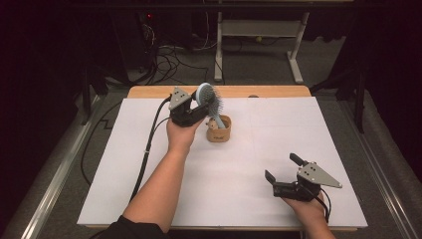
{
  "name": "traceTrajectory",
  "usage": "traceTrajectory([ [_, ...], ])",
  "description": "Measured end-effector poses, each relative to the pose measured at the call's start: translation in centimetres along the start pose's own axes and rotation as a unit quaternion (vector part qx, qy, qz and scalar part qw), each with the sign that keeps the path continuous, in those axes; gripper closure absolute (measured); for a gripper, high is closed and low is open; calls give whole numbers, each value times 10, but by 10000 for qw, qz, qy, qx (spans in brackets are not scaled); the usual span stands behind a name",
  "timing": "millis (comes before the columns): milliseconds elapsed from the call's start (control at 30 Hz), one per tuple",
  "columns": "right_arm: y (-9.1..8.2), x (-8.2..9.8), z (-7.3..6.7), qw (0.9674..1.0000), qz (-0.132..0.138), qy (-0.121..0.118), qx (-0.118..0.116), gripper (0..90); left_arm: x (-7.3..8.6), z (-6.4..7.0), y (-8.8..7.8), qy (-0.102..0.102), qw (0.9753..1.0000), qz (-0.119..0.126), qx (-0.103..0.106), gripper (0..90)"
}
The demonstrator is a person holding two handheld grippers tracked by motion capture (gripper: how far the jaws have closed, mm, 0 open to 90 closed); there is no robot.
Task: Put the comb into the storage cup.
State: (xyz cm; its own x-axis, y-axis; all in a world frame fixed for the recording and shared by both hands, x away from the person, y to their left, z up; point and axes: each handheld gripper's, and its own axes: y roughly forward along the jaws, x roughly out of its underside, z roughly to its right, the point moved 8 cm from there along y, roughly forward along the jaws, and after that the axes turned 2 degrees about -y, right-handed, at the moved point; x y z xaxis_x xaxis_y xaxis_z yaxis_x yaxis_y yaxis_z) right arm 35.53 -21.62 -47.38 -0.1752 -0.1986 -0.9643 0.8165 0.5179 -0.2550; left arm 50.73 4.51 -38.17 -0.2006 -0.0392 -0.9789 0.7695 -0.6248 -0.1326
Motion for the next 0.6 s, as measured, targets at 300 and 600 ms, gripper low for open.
traceTrajectory([
  [300, 0, 0, 0, 10000, 3, 8, 7, 2, 3, -7, -3, -1, 9999, -38, -95, 439],
  [600, 0, 1, 0, 10000, -25, -5, -3, 2, 4, -12, -5, -45, 9999, -67, -108, 326],
])
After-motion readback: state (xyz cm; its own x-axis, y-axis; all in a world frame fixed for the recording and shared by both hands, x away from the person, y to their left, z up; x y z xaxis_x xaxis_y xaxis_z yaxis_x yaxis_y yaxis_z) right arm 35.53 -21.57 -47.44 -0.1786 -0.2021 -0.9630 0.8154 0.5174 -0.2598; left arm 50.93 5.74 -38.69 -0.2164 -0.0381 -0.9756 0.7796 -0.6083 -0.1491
